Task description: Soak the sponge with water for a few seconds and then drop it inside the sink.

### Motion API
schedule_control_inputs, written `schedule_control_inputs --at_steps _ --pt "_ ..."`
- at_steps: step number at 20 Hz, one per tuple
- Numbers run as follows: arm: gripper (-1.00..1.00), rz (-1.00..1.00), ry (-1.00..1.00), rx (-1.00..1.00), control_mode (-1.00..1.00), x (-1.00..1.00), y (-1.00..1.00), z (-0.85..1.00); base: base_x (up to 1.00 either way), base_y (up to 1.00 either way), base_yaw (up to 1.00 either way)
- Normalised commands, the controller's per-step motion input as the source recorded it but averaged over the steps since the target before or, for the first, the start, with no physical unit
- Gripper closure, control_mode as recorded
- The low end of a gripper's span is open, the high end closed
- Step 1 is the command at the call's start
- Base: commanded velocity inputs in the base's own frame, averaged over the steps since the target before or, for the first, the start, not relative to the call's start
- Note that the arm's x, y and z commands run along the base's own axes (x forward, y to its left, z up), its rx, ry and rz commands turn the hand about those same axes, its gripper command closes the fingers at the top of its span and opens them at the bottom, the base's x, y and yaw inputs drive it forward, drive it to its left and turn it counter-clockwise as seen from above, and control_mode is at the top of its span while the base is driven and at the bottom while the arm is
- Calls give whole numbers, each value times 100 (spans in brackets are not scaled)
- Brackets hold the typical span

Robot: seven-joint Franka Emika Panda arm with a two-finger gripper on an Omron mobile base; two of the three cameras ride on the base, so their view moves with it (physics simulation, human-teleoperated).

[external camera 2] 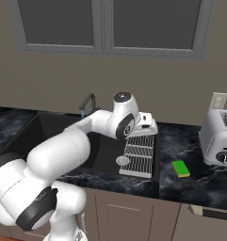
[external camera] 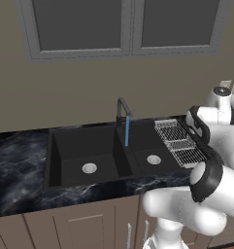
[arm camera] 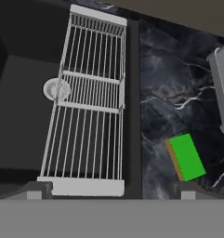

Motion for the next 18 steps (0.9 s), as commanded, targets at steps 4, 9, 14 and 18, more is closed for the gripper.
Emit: schedule_control_inputs --at_steps 4,9,14,18 --pt "-100 -2 4 0 -100 1 -64 -50 0 0 0" --pt "-100 0 6 0 -100 10 -53 -28 0 0 0" --pt "-100 0 8 0 -100 10 -41 -6 0 0 0" --pt "-100 0 9 0 -100 6 -40 0 0 0 0"
